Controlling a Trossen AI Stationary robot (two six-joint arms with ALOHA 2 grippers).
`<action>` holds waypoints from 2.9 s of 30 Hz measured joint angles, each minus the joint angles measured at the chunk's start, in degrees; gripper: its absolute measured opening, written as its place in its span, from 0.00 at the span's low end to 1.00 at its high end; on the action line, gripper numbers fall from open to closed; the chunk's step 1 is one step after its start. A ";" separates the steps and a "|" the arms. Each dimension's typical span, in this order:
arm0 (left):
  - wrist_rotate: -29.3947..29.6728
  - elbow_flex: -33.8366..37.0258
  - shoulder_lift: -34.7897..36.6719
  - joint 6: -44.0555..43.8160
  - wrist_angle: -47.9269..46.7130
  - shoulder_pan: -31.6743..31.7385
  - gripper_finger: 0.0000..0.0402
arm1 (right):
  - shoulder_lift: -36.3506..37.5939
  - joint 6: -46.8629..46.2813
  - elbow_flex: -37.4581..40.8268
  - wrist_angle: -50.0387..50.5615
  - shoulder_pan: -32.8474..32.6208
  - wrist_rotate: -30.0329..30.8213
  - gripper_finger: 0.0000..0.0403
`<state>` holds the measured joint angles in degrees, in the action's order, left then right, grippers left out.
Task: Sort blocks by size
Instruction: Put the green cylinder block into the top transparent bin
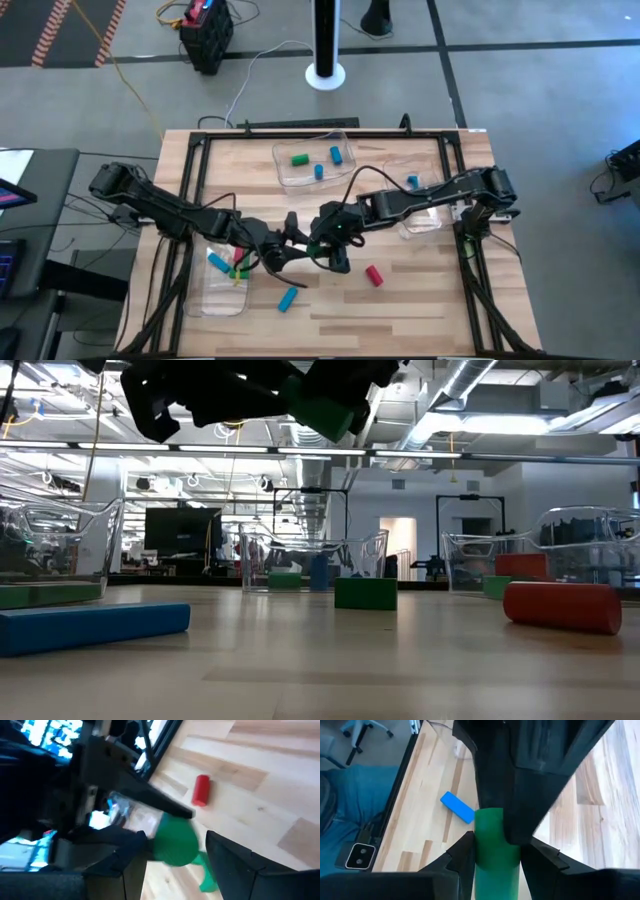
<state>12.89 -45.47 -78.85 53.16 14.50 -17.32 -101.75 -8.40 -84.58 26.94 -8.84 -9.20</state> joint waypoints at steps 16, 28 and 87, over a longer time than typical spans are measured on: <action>-1.88 0.00 0.00 -1.17 0.86 0.30 0.48 | 0.00 -0.14 0.02 -3.19 0.00 -1.45 0.40; -2.39 0.00 0.00 0.17 1.17 0.30 0.34 | 0.02 -0.01 0.03 -3.63 0.00 -1.47 0.40; 2.94 0.00 10.43 -15.14 -6.93 22.18 0.33 | 5.09 -8.46 4.71 19.33 -6.52 15.47 0.46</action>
<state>15.83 -45.47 -68.42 38.01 7.57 4.86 -96.66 -16.85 -79.86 46.27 -15.37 6.27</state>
